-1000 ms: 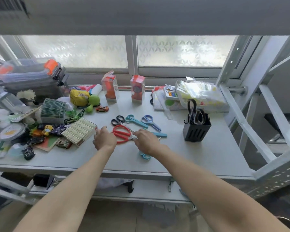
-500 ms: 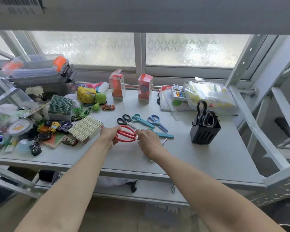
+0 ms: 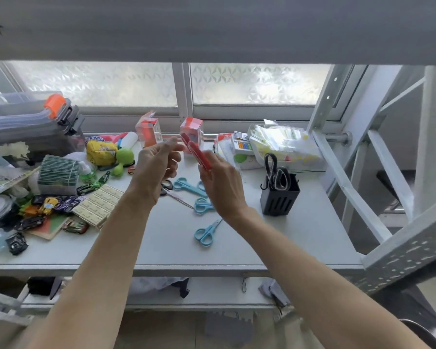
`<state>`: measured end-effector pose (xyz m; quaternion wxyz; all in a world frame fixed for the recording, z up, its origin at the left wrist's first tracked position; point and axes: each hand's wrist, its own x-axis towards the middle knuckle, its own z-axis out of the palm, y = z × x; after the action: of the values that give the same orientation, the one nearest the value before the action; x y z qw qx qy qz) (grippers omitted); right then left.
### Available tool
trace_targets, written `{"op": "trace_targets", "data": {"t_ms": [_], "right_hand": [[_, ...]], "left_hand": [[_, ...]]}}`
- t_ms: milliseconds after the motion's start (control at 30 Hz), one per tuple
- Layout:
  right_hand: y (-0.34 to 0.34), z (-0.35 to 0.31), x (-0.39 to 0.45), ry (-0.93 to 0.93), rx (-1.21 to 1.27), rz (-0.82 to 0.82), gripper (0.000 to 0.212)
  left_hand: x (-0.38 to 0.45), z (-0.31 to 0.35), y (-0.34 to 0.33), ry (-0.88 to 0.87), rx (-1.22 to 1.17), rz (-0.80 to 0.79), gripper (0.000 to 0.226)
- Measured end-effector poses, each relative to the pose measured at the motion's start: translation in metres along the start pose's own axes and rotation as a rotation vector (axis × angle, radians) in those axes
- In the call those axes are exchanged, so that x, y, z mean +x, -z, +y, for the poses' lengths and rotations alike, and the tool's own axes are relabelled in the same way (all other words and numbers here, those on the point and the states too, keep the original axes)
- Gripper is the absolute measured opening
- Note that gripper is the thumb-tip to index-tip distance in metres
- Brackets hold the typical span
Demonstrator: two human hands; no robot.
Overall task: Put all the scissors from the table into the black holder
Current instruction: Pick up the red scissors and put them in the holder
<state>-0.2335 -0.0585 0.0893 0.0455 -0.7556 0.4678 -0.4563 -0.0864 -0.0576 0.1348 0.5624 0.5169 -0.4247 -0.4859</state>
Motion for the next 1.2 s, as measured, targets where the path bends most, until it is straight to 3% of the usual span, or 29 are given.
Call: {"op": "trace_targets", "data": {"t_ms": [100,167,300,400,500,600,833,967,1200], "right_hand": [[0.04,0.002,0.008,0.048,0.074,0.167,0.022],[0.067,0.007,0.01,0.081,0.053,0.273,0.02],[0.106,0.036,0.012,0.046,-0.004,0.449,0.016],[0.126,0.064,0.008,-0.098,0.013,0.542,0.026],[0.136,0.083,-0.002,-0.334,0.113,0.437,0.04],[0.132,0.096,-0.013,-0.484,0.123,0.307,0.046],[0.113,0.118,-0.019,-0.552,0.0,0.019,0.045],[0.108,0.124,-0.02,-0.543,-0.095,-0.1,0.038],[0.113,0.119,-0.02,-0.524,-0.105,-0.22,0.053]], "left_hand": [[0.0,-0.016,-0.026,-0.005,0.102,0.072,0.024],[0.001,-0.033,-0.048,0.017,0.231,0.029,0.02],[-0.003,-0.064,-0.093,0.114,0.488,-0.331,0.033],[-0.002,-0.082,-0.123,0.178,0.584,-0.478,0.057],[0.0,-0.095,-0.148,0.121,0.619,-0.504,0.077],[0.001,-0.097,-0.165,0.053,0.64,-0.479,0.077],[0.009,-0.105,-0.17,0.031,0.666,-0.434,0.056],[0.012,-0.107,-0.169,0.007,0.669,-0.43,0.056],[0.014,-0.108,-0.17,-0.003,0.679,-0.433,0.059]]}}
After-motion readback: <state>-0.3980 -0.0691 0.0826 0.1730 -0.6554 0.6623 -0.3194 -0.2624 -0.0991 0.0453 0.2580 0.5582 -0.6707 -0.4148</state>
